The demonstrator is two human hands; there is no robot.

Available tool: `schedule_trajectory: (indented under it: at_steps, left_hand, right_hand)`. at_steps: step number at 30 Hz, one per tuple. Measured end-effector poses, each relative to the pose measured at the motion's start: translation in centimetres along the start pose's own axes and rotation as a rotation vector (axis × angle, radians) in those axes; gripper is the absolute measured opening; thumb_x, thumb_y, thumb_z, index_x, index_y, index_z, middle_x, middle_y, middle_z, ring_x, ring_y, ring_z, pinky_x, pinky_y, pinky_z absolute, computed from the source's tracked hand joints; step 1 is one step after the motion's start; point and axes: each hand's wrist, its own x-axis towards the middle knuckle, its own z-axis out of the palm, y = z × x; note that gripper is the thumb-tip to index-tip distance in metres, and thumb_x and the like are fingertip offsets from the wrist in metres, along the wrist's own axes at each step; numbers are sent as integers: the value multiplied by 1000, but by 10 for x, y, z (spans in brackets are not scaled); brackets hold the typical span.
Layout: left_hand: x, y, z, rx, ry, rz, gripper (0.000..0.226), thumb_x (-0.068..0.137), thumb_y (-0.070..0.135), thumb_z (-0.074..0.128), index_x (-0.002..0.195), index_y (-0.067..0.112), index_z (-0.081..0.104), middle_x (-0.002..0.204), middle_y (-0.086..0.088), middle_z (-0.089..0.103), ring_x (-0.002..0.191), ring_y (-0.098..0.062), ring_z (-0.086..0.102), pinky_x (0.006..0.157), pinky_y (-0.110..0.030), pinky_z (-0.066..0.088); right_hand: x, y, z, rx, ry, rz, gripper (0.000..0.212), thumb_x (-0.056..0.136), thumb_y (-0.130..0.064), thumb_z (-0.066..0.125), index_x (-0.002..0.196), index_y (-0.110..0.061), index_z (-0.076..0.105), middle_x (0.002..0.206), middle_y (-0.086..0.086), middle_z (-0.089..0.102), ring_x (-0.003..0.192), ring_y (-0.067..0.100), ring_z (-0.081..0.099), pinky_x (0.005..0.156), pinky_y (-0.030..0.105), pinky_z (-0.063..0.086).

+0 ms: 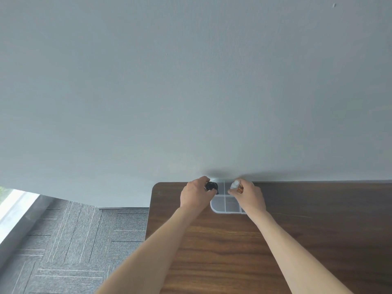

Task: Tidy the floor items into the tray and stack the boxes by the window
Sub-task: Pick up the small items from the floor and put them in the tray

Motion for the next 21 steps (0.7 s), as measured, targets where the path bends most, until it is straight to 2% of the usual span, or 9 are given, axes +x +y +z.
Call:
schedule_trajectory:
  at_steps: [2,4,7,10,12,13,15,18,21]
  left_hand:
    - [-2,-2,0,-28,20,9,45,82,38,62,126,29,58,107,5,68,100,-21,62,78,-31,49]
    - [-6,-4,1,-48,61,25,47,85,38,61,130,27,55,107,2,64,98,-20,59,77,-31,46]
    - [-14,-9,1,-124,141,8,34,85,41,63,114,24,59,93,5,60,89,-16,56,74,-31,45]
    - [-23,-15,2,-258,142,-11,25,79,43,69,87,21,59,75,9,58,77,-14,57,69,-32,48]
    - [-28,-18,4,-309,89,10,22,76,36,71,84,21,57,78,8,60,74,-11,56,66,-28,46]
    - [-29,-19,6,-319,57,23,20,75,30,70,86,21,56,85,7,62,74,-10,56,65,-24,44]
    - [-31,-20,10,-331,19,36,23,73,19,64,94,21,54,95,3,61,77,-11,54,65,-21,39]
    - [-32,-19,14,-363,46,41,25,77,18,63,102,21,57,91,5,58,82,-15,53,67,-22,37]
    - [-34,-17,13,-366,30,46,27,77,23,70,103,26,62,80,13,58,87,-14,53,69,-22,37]
  right_hand:
    - [-4,-1,0,-8,5,2,13,81,-37,67,91,-32,61,79,-12,59,80,22,61,66,39,52]
    - [-8,-1,-1,8,11,22,24,82,-41,66,103,-31,61,87,-8,62,85,23,62,70,40,53]
    - [-16,-3,-4,101,58,64,30,82,-43,68,107,-28,61,94,-5,66,88,21,62,75,41,54]
    - [-27,-8,-13,173,120,130,34,84,-48,68,90,-16,60,77,-3,64,70,18,60,63,34,48]
    - [-35,-12,-17,210,102,171,45,87,-51,64,85,-6,58,68,-1,58,58,14,53,54,28,40]
    - [-38,-12,-19,225,83,188,47,88,-52,63,84,-5,57,67,0,56,59,13,51,54,28,38]
    - [-41,-9,-19,255,8,222,37,89,-44,62,86,-8,59,74,0,58,68,16,53,58,29,38]
    - [-43,-9,-18,286,-131,240,8,86,-26,56,88,-20,61,86,1,61,77,19,56,61,29,40]
    - [-44,-15,-16,216,-210,194,16,88,-18,49,95,-24,62,90,2,64,83,23,62,64,29,43]
